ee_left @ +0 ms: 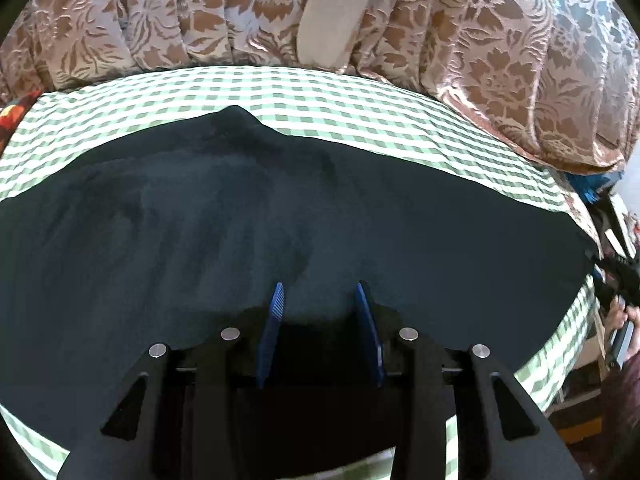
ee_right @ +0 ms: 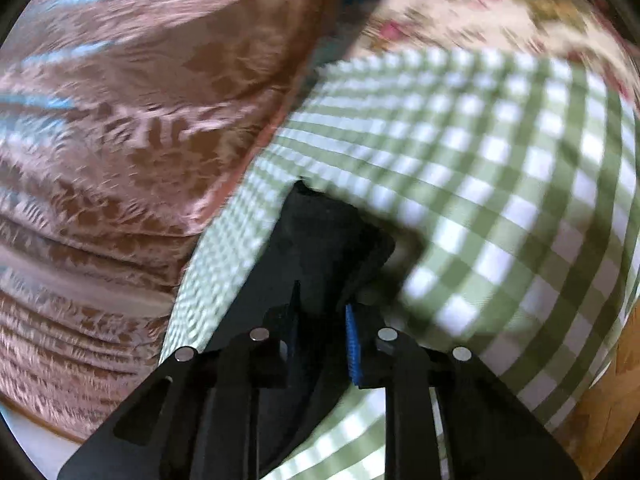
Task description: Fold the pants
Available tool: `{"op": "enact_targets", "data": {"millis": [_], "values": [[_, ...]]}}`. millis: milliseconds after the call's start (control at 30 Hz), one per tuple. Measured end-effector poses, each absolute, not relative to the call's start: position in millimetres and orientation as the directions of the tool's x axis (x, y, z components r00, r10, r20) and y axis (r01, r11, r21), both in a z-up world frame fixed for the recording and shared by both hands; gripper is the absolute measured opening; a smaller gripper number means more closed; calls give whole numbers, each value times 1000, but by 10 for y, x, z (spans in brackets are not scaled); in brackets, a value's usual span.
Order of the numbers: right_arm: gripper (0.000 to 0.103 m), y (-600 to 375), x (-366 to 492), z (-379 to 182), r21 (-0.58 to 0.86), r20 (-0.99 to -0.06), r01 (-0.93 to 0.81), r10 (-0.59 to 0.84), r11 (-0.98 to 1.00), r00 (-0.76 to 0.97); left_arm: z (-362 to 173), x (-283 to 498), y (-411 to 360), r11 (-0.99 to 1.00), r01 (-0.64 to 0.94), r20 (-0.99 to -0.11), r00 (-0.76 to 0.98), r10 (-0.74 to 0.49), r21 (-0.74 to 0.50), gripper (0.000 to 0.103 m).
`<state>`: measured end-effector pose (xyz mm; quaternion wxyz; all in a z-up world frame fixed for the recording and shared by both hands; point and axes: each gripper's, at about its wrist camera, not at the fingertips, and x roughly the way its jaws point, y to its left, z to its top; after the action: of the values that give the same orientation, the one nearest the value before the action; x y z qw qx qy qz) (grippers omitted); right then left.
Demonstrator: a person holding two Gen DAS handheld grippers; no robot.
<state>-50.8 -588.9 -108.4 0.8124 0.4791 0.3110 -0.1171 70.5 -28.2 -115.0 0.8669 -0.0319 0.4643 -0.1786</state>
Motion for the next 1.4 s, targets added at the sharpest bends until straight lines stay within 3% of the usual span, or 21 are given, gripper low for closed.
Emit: {"op": "enact_targets", "data": {"millis": [267,533,700,933,1033,1100,1200,1300,1333,1400], "values": [[17,-5149,-149,-414,679,-536,249,234,691,811,-1089,674,-161,889,296,-761,464,-453,-349,36],[16,-3828,289,-209,637,-526,-56,487,769,698,-1009,692,-11,842,277,-717,441,-540,-463,36],[15,-2981,435,-392,622,-570,-197,611,758,550,-1025,750,105,765,244,-658,397,-640,-597,36],[15,-2186,442,-836,568,-681,-284,635,772,365,-1016,822,223,674,200,-584,367,-724,-711,36],[15,-2076,397,-910,526,-710,-313,611,791,350,-1031,863,200,666,191,-580,358,-731,-721,50],[15,-2024,372,-898,493,-721,-340,595,801,356,-1048,908,179,639,185,-565,330,-756,-747,50],[16,-1935,284,-858,428,-738,-410,573,806,357,-1066,967,109,624,176,-559,308,-770,-761,58],[28,-1832,185,-849,384,-745,-477,570,791,346,-1119,1029,-7,604,165,-558,255,-789,-780,66],[37,-1850,152,-854,405,-734,-483,591,776,333,-1138,1045,-22,603,163,-560,244,-792,-781,69],[39,-1934,130,-829,478,-702,-470,644,742,304,-1202,1084,-81,631,149,-594,229,-771,-762,70]]}}
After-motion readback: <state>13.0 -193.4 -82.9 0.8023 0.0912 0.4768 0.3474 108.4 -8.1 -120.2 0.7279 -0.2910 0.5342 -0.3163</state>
